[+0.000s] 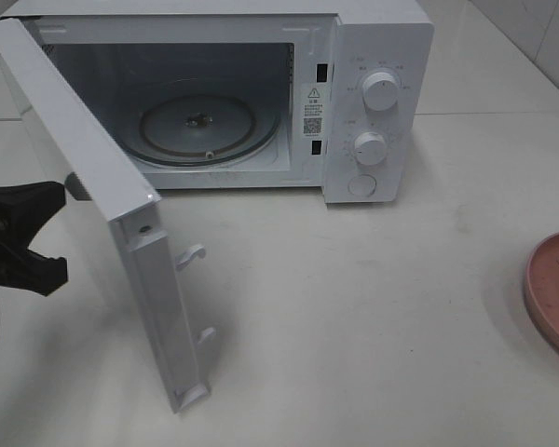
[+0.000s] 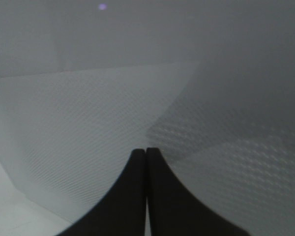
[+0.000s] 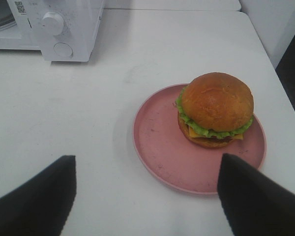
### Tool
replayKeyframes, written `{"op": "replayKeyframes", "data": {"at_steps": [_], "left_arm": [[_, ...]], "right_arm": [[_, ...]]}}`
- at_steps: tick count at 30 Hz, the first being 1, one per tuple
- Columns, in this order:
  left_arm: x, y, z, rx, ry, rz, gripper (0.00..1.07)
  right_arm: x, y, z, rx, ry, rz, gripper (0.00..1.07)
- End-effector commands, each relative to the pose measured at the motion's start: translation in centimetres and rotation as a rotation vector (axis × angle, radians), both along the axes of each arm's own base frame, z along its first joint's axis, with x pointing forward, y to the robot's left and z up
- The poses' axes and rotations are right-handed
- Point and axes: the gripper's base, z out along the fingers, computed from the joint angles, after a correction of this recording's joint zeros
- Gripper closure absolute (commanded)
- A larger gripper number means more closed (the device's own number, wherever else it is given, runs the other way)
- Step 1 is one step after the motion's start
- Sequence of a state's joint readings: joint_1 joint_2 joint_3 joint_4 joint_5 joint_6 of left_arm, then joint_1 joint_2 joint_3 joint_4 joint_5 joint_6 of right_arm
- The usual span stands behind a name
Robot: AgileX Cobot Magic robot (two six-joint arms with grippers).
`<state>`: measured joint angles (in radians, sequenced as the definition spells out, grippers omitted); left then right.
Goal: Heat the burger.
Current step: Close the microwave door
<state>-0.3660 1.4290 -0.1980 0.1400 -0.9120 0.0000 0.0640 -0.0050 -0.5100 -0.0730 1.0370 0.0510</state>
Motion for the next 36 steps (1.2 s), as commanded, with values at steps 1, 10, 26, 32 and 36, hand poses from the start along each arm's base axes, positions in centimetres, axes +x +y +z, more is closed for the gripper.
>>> {"op": "replayKeyframes", "data": {"at_steps": [1,10,26,32,36], "left_arm": [[0.0,-1.0,0.0,-0.020,-0.019,-0.044,1.07],[1.1,-4.0,-0.8,-0.067,-0.014,-0.070,1.07],[3.6,-11.1,-0.7,-0.095,-0.054,-0.069,1.07],[5.2,-13.3,-0.2,-0.123,-0.065,-0.047,1.07],[5.9,-14.0,0.1,-0.109,-0.086,-0.037,1.07]], "right_arm": [[-0.3,0.0,-0.1,0.001,-0.026,-0.006,0.31],[-0.3,0.0,-0.1,0.001,-0.026,-0.006,0.31],[-0.3,0.0,-0.1,0.001,-0.026,-0.006,0.31],[-0.3,0.0,-0.1,0.001,-0.026,-0.006,0.31],[-0.3,0.0,-0.1,0.001,-0.026,-0.006,0.31]]}}
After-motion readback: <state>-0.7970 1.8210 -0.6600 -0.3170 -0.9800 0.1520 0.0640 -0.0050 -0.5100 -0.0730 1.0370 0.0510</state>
